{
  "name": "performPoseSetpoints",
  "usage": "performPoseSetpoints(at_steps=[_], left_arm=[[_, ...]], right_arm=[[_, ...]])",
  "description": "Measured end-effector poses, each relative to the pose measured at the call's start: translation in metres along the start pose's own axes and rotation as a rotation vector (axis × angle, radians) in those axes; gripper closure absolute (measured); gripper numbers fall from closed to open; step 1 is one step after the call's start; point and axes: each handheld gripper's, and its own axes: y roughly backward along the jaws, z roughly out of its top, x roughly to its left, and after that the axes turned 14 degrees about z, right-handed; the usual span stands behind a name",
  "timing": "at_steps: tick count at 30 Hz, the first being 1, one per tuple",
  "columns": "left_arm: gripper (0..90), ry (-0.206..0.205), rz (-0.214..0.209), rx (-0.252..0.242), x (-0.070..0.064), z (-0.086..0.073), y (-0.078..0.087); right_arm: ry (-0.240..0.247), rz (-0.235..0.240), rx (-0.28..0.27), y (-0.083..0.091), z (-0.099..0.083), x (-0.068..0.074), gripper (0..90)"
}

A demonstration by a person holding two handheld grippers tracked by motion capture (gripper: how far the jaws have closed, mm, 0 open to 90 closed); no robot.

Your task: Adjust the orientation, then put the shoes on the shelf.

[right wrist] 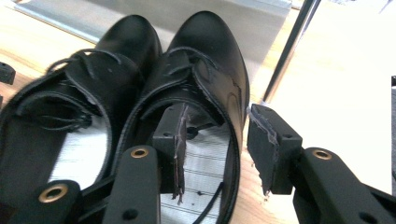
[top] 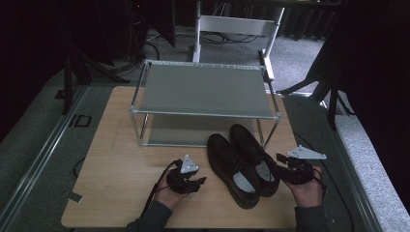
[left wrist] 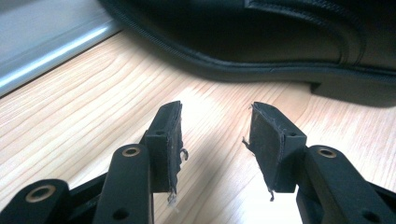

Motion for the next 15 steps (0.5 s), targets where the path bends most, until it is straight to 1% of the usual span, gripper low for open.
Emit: performPoseSetpoints(at_steps=[6,11,15], left_arm=[[53.8,0.023,0.026,-0.007,0.011,-0.011,0.01],[53.4,0.047,0.044,-0.01,0.017,-0.017,0.013],[52.9,0.062,0.059,-0.012,0.021,-0.022,0.013]], right_arm=[[-0.005,0.014,0.001,0.002,-0.002,0.009,54.9],[-0.009,0.014,0.01,0.0,-0.004,0.012,54.4],[-0.016,0.022,0.016,-0.004,-0.005,0.015,53.7]])
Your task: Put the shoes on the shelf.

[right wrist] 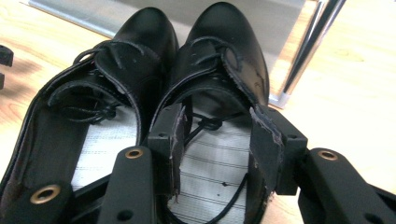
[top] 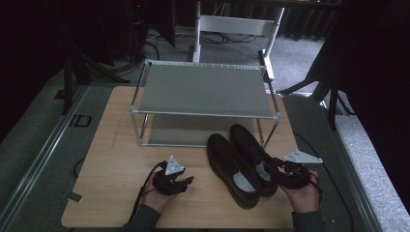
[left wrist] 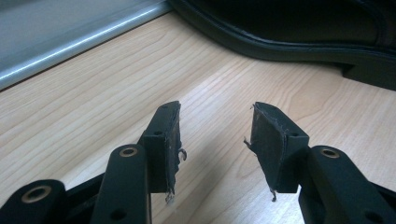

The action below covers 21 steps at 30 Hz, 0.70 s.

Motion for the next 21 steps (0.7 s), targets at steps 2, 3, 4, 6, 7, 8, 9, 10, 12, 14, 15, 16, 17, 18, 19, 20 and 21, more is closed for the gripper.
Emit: performPoseSetpoints(at_steps=[2,3,4,6,7,8,9,10,12,14,15,16,17,18,19,20,21], left_arm=[[52.5,0.006,0.006,0.003,0.002,-0.002,0.0],[52.4,0.008,0.01,0.004,0.002,-0.003,-0.001],[52.3,0.011,0.011,0.006,0.003,-0.004,-0.001],[52.3,0.017,0.016,0.009,0.005,-0.006,-0.001],[52.0,0.022,0.022,0.008,0.006,-0.006,-0.002],[52.0,0.025,0.025,0.011,0.007,-0.007,-0.002],[52.0,0.024,0.029,0.01,0.007,-0.007,-0.002],[52.0,0.023,0.038,0.011,0.008,-0.007,-0.002],[51.7,0.023,0.042,0.011,0.008,-0.008,-0.002],[51.7,0.021,0.045,0.015,0.009,-0.009,-0.002],[51.7,0.02,0.047,0.016,0.009,-0.01,-0.002],[51.7,0.019,0.05,0.018,0.009,-0.011,-0.002],[51.7,0.018,0.052,0.02,0.009,-0.011,-0.001],[51.7,0.021,0.052,0.02,0.009,-0.012,-0.001],[51.7,0.021,0.052,0.02,0.009,-0.012,-0.001],[51.7,0.019,0.053,0.021,0.009,-0.012,-0.001],[51.7,0.019,0.053,0.02,0.008,-0.012,-0.001]], right_arm=[[-0.004,0.003,0.004,-0.001,-0.001,0.001,53.4],[-0.007,0.004,0.006,-0.001,-0.001,0.002,53.4],[-0.008,0.005,0.008,-0.001,-0.001,0.002,53.4],[-0.01,0.006,0.007,-0.001,-0.002,0.003,53.4],[-0.011,0.003,0.007,-0.001,-0.003,0.004,53.4],[-0.016,0.005,0.008,-0.001,-0.003,0.004,53.4],[-0.018,0.006,0.007,-0.001,-0.003,0.005,53.4],[-0.02,0.008,0.007,-0.001,-0.003,0.005,53.3],[-0.02,0.012,0.012,0.0,-0.004,0.007,53.3],[-0.017,0.014,0.014,0.0,-0.004,0.009,53.4],[-0.02,0.016,0.017,0.0,-0.005,0.01,53.4],[-0.022,0.016,0.019,0.0,-0.005,0.01,53.3],[-0.023,0.019,0.02,0.0,-0.005,0.011,53.3],[-0.024,0.024,0.026,0.0,-0.006,0.012,53.3],[-0.025,0.024,0.028,0.0,-0.007,0.013,53.4],[-0.025,0.025,0.031,0.0,-0.007,0.014,53.4],[-0.027,0.031,0.034,0.0,-0.008,0.015,53.4]])
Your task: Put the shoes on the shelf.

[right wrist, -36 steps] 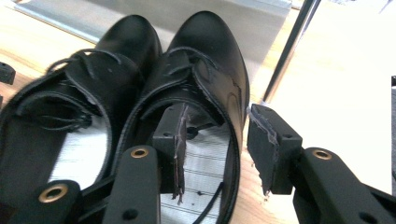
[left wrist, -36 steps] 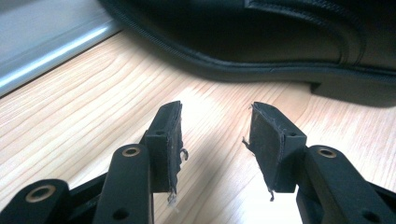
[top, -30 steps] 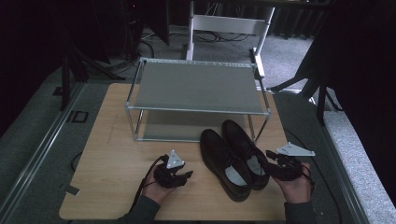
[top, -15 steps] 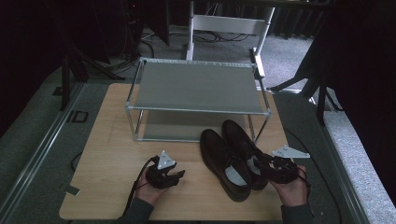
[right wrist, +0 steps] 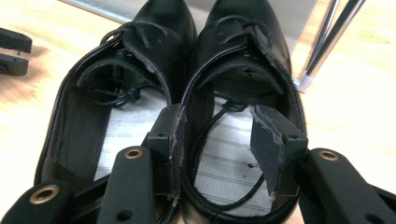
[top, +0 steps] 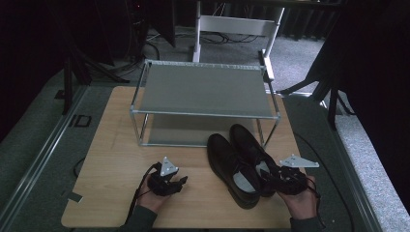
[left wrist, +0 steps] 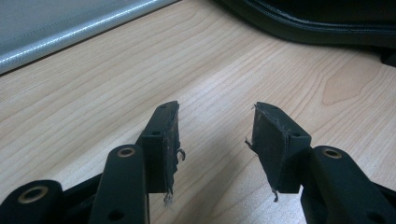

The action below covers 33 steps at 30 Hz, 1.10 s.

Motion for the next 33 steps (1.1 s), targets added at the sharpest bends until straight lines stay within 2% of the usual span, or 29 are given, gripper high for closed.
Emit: performPoseSetpoints(at_steps=[10,33], left_arm=[[51.3,-0.016,-0.013,0.0,-0.004,0.0,-0.001],[51.3,-0.02,-0.011,0.003,-0.006,-0.001,-0.001]], right_arm=[[-0.011,0.026,0.015,-0.003,-0.001,0.008,52.6],[-0.076,0.042,0.132,-0.024,-0.001,0.012,55.9]])
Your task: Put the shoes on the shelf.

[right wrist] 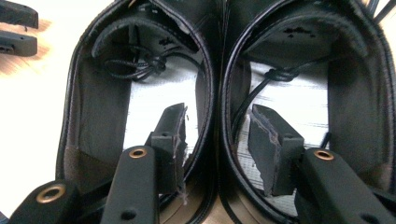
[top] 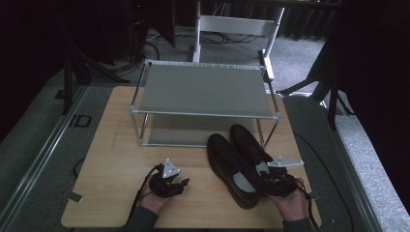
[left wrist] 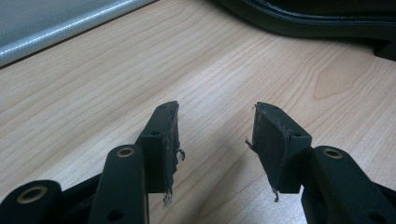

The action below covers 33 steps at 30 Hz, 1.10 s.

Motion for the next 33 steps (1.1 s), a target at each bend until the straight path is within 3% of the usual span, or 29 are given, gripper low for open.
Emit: performPoseSetpoints(at_steps=[9,12,19,24,33], left_arm=[[51.3,-0.001,0.0,-0.001,0.0,0.0,0.0],[51.3,-0.001,0.001,-0.002,0.0,0.0,0.0],[51.4,0.003,0.002,-0.005,0.001,0.0,0.001],[51.3,0.004,0.002,-0.005,0.0,0.0,0.001],[51.4,0.0,0.0,0.001,-0.001,0.0,-0.001]], right_arm=[[-0.044,0.006,0.041,-0.004,0.002,0.0,54.7],[-0.055,-0.011,0.07,-0.008,0.003,0.001,53.8],[-0.068,-0.045,0.119,-0.016,0.008,0.002,63.9],[-0.079,-0.018,0.111,-0.016,0.008,0.0,75.8],[-0.092,-0.015,0.053,-0.013,0.004,-0.003,80.1]])
